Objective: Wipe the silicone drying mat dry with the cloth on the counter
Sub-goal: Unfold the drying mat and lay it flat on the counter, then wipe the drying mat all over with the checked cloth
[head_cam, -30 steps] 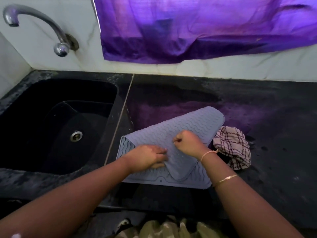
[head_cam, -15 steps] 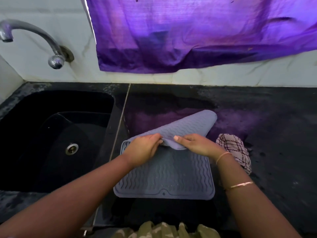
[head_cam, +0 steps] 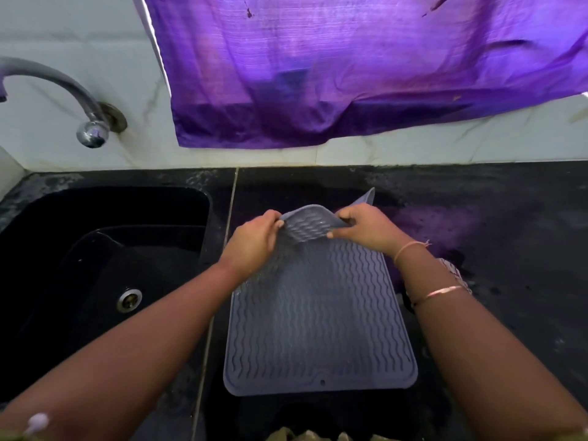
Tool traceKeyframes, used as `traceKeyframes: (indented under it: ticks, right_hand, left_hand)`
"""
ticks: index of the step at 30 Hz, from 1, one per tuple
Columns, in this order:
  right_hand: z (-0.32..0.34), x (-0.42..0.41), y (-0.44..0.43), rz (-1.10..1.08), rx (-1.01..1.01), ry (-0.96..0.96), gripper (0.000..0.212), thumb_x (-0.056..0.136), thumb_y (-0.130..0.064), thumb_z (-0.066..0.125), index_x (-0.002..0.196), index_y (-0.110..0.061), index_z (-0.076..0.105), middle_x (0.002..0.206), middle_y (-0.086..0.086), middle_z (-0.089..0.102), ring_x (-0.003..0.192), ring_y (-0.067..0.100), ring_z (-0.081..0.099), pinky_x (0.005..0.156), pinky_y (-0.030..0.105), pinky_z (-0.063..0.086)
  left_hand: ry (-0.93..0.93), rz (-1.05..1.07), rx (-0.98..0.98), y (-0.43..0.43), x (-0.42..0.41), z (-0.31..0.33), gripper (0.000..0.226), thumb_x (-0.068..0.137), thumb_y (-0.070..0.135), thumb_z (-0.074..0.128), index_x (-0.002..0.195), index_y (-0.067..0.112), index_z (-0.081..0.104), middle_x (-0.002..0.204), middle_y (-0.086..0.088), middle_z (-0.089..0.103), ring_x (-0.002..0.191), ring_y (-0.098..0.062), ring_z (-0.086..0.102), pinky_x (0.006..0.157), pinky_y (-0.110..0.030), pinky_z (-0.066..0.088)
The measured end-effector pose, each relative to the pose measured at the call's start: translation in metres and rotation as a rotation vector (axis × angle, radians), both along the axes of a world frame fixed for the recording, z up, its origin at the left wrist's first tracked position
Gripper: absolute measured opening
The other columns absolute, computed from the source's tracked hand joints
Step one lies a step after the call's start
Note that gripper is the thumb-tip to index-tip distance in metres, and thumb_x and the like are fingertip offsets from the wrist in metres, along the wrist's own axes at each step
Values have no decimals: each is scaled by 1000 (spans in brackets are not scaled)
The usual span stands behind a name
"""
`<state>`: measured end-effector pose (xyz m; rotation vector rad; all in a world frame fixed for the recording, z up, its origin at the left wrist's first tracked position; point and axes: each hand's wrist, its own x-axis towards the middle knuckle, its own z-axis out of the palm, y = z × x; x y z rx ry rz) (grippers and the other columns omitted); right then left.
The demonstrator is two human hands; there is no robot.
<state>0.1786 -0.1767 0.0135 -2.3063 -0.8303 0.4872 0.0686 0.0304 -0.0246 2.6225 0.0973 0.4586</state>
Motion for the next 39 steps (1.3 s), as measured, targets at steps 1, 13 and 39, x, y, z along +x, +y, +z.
traceKeyframes:
  ticks: [1,13,39]
  right_hand:
    - [0,3,7,-18,-6,-66,27,82,-21,69,60,-26,54,60,-6,54,58,6,49,57,26,36]
    - [-23,-3,35,-276,-1,-211,40,89,-3,50,127,-14,55,133,10,48,103,26,58,91,38,49]
    - [-51,5,-85,-694,-639,-151,28,83,-27,58,108,-17,62,116,10,64,111,29,56,97,43,31]
  left_hand:
    - [-9,12,0,4,3,-1,23,101,26,40,108,13,57,87,-2,65,75,-20,60,59,-28,35]
    - [274,328,-117,26,11,-15,84,90,19,59,151,18,1,150,-16,23,125,-33,45,97,-46,42]
    - [481,114,-53,-21,1,-42,55,91,29,58,142,16,38,147,-6,34,136,-25,31,110,-38,29]
